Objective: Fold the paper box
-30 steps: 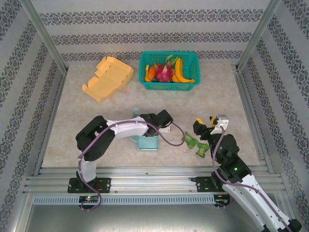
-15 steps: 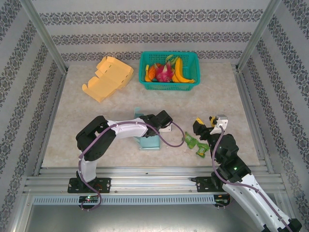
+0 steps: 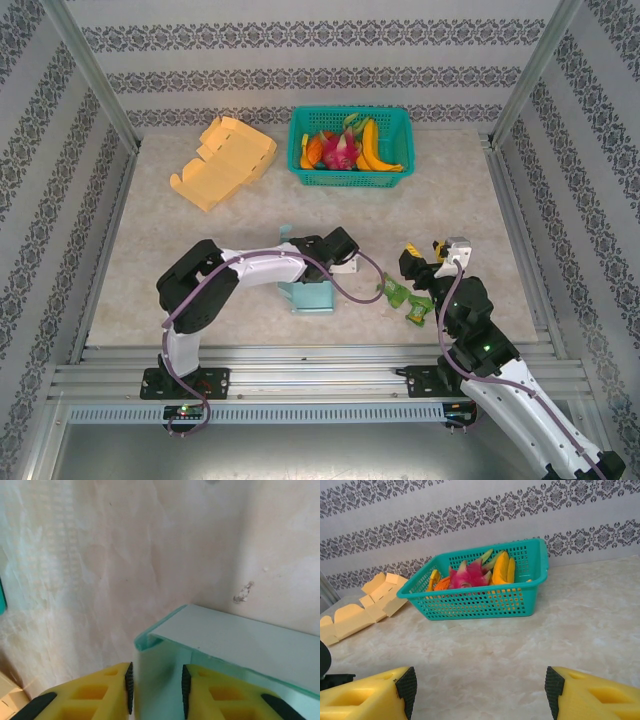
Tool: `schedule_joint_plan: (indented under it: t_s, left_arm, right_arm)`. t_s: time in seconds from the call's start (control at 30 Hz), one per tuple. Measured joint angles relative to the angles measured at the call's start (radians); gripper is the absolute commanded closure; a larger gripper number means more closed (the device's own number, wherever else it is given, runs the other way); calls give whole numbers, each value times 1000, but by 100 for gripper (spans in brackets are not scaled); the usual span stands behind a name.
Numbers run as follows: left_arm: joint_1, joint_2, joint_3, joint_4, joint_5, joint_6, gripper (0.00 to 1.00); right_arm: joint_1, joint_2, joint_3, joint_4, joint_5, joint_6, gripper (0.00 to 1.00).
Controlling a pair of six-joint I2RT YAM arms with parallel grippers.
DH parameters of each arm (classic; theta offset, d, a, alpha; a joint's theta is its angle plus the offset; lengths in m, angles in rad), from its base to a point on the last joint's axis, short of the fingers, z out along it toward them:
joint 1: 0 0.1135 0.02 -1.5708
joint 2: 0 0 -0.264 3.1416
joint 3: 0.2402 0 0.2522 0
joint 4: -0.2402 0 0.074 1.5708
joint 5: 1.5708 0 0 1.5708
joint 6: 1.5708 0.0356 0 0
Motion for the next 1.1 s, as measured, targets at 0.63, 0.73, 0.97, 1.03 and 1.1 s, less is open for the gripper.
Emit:
schedule_joint_plan:
  t_s: [0.63, 0.73, 0.97, 1.03, 1.1]
  left_arm:
    - [-2, -259, 154, -98, -35, -330, 55]
    - [-2, -342, 163, -131, -71, -455, 42]
    - [1, -558, 142, -307, -177, -866, 30]
    - [1, -611, 114, -354, -177, -962, 30]
    - [2, -655, 73, -389, -164, -1044, 30]
  right_arm:
    - [0, 51, -7, 19, -82, 3, 26]
    - [0, 82, -13, 53, -148, 2, 26]
    - [0, 177, -13, 148, -323, -9, 26]
    - [0, 205, -13, 166, -359, -15, 26]
    - [1, 229, -13, 182, -385, -25, 25]
